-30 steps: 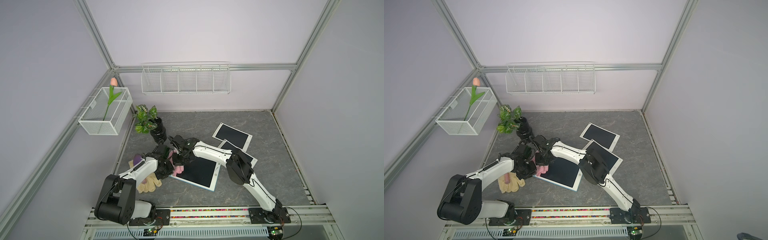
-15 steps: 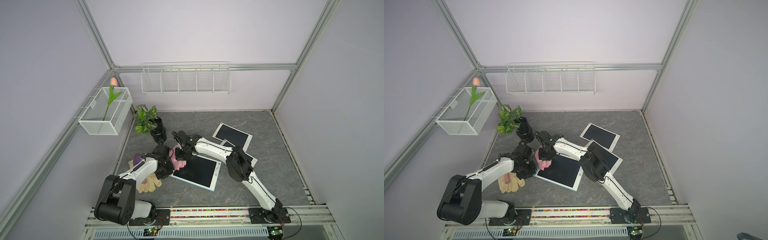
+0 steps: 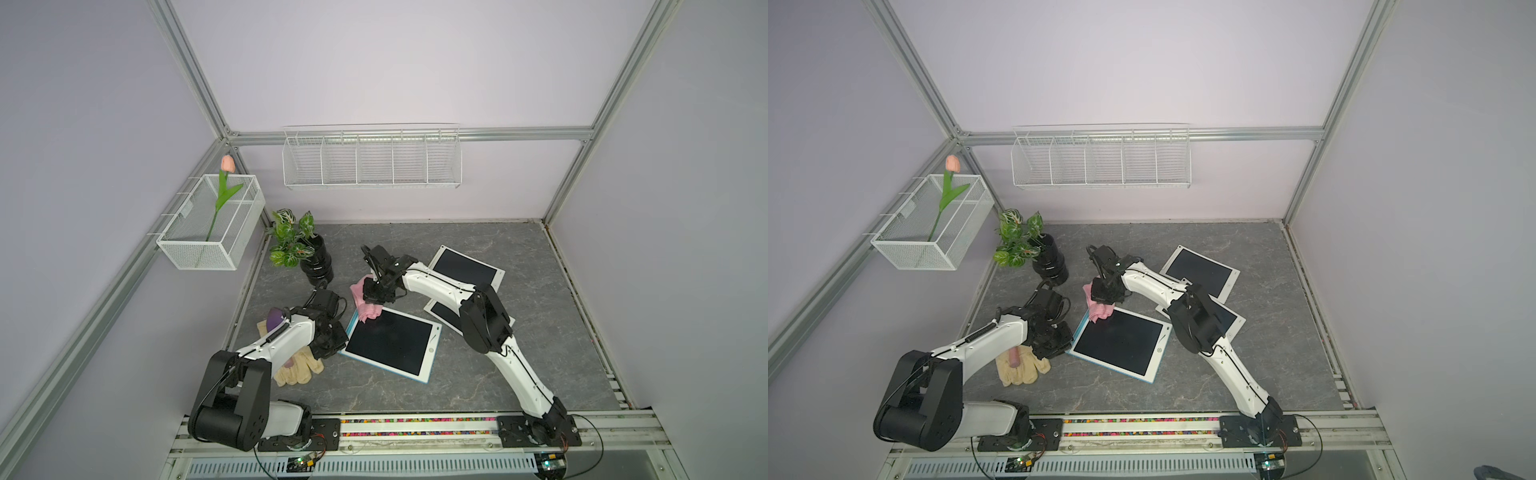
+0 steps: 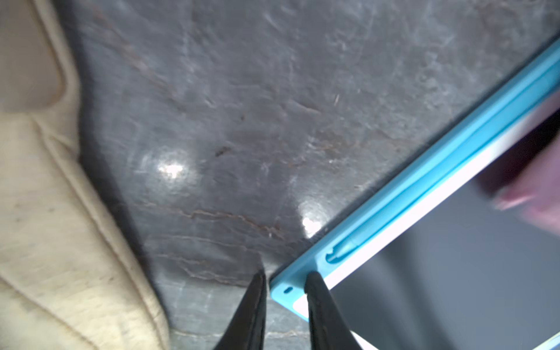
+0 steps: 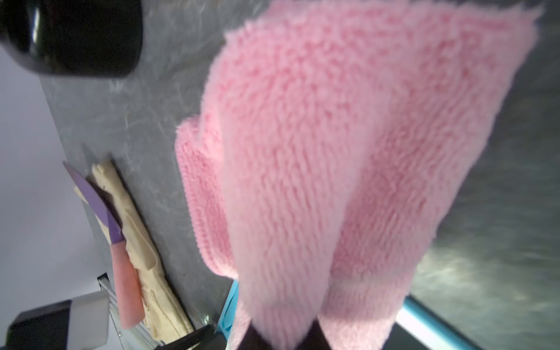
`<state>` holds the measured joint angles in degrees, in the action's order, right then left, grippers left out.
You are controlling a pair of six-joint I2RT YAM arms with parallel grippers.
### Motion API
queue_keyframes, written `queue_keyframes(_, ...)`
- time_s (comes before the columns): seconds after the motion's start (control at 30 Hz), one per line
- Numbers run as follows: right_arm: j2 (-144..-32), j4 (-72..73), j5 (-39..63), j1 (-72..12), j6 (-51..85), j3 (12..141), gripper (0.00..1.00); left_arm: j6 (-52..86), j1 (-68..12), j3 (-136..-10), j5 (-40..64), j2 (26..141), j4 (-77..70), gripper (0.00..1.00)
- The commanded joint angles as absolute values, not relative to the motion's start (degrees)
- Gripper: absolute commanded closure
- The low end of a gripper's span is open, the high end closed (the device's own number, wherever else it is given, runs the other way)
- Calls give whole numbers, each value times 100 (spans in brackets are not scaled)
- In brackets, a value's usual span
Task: Wipe the drawing tablet
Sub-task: Wipe the dirt from the drawing tablet.
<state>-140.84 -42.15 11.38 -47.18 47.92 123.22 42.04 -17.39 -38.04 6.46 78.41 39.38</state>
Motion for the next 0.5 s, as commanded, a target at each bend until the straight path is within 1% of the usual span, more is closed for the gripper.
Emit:
queue_keyframes(0.0,-13844,-4553,942,-5089,4623,12099,93,4316,-1800,-3665,395,8103,3986,73)
queue_keyframes(0.13,-13460,-4375,762,-5400,4683,11605,93,4378,-1831,-3665,369,8077,3965,73)
queue_keyframes(0.23,-13190,-4244,664,-5361,4780,10966,93,4377,-1867,-3708,318,8141,3977,74)
queue_keyframes(0.3,-12778,-4009,572,-5204,4829,10161,93,4359,-1880,-3718,292,8182,3981,74)
queue_keyframes(0.37,-12132,-3648,527,-4974,4878,9123,93,4368,-1888,-3731,276,8192,3977,74)
queue_keyframes(0.47,-11302,-3479,414,-4707,4772,7942,93,4391,-1898,-3735,253,8164,3984,74)
